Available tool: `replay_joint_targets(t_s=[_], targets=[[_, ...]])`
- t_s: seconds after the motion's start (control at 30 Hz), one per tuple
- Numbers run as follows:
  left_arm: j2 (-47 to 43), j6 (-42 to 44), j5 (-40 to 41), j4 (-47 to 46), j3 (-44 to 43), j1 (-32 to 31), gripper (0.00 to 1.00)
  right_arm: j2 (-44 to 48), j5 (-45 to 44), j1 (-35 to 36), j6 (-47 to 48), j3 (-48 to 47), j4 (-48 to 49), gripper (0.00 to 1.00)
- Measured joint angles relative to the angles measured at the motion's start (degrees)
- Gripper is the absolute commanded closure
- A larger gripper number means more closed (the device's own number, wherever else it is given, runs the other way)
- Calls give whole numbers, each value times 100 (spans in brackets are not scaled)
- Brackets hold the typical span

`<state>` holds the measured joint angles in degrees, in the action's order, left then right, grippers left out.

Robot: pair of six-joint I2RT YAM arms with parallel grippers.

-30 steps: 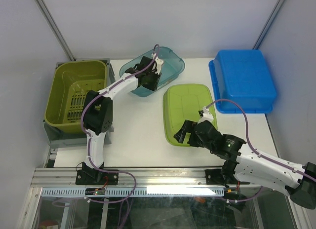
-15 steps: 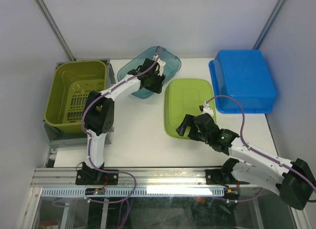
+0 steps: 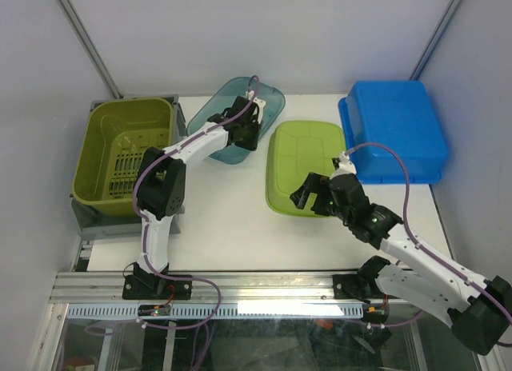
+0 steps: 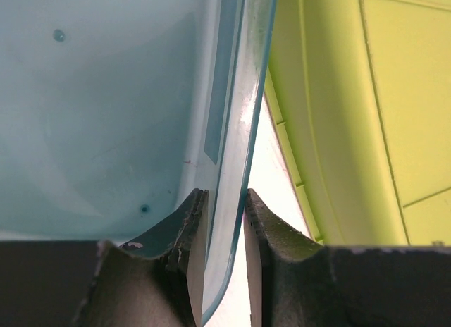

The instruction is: Turn the large container upside down

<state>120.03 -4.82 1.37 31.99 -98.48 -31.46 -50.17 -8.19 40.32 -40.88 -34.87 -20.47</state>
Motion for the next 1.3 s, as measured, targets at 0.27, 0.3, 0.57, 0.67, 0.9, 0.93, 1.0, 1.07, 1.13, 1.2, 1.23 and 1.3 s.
replay_joint_targets(t_s=[0.27,0.3,0.57,0.67,0.9,0.93,1.0,1.07,1.13,1.2,1.23,1.3], targets=[[-50,-566,2,9,-4,0,100,597,55,0,-219,662,-48,1],[-98,-656,2,17,-4,0,100,553,55,0,-229,697,-52,1],[-1167,-1239,0,155,0,0,100,-699,35,-428,46,682,286,1],[-1687,-1370,0,175,55,0,100,-1080,125,-809,280,472,352,1],[-2721,-1646,-42,278,448,0,100,-2249,509,-1626,857,-328,887,1],[-2813,-1694,-46,280,518,0,100,-2494,603,-1722,922,-492,973,1],[-2962,-1773,-46,278,654,0,100,-2887,750,-1853,1003,-745,1099,1],[-3080,-1860,-46,280,772,0,100,-3254,870,-1954,1058,-1029,1150,1],[-3198,-1952,-44,247,914,0,100,-3635,968,-2024,1088,-1362,1185,1],[-3366,-2090,-24,170,1134,2,100,-3838,1067,-2057,1099,-1574,1207,1],[-3462,-2181,-15,105,1266,15,100,-3849,1121,-2063,1097,-1602,1237,1],[-3698,-2391,-42,-46,1558,111,100,-3729,1231,-2068,1075,-1589,1252,1]])
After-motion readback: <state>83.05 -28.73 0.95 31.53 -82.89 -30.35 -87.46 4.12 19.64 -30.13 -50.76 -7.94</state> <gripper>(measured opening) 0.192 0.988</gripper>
